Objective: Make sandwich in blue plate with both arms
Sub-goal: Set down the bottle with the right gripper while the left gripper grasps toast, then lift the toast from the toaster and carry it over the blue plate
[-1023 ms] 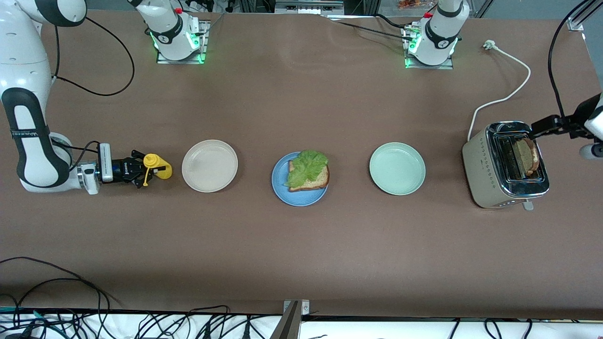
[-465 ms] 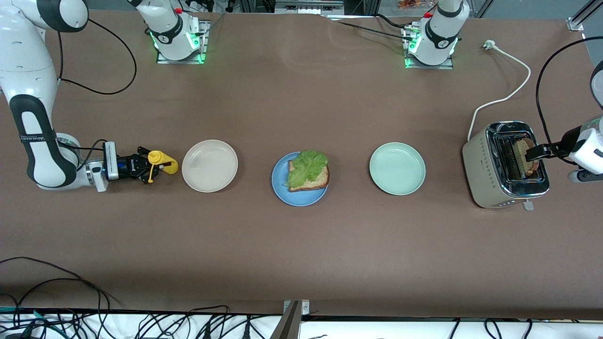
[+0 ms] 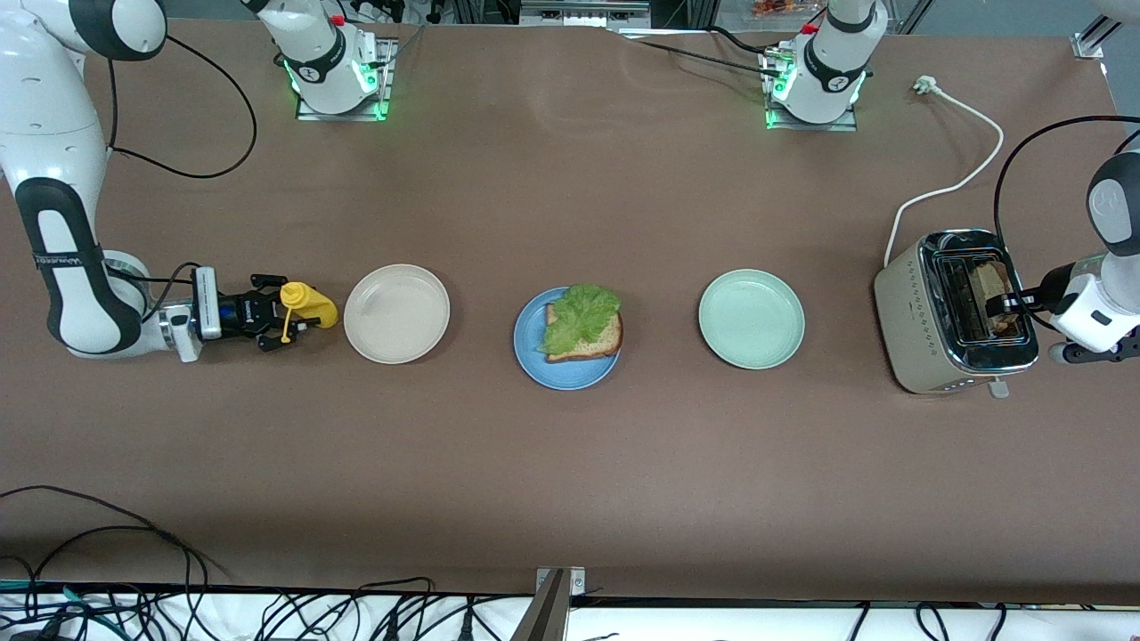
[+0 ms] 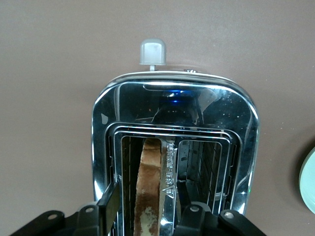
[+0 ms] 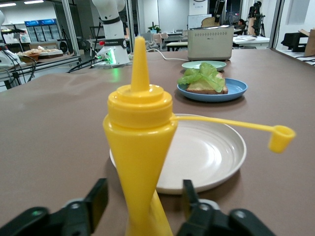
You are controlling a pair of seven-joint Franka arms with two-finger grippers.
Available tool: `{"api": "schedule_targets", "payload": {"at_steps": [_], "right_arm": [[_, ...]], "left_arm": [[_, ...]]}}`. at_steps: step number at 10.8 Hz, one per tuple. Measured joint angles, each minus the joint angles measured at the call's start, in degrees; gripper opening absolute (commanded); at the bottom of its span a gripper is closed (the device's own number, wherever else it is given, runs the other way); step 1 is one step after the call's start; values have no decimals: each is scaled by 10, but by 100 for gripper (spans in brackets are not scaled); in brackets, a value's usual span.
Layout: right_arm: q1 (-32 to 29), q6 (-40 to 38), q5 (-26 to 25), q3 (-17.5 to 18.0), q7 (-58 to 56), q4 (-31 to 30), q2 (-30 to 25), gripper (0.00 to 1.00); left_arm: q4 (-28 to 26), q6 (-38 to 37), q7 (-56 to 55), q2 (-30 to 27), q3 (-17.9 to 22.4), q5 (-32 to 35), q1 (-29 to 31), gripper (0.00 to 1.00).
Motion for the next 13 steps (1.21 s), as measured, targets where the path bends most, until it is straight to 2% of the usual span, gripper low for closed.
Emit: {"api": "schedule_targets", "payload": {"at_steps": [1,2,6,10,13], "right_arm": [[0,0,0,-6,0,2,-5,100],[0,0,0,-13,1,4,-8,100],[-1,0,-9,-42,76,6,-45,100],[0,0,-73,-51,312,10,-130,100],[19,28,-106,-51,503,11,-170,100]], "left_arm": [[0,0,0,-1,0,0,0,2],[1,0,0,-1,0,0,0,0],[10,-3,22,-13,-1,0,0,0],[43,-21,87,-72,-4,0,-1,0],[45,-48,82,-126,-71,0,-2,0]]}}
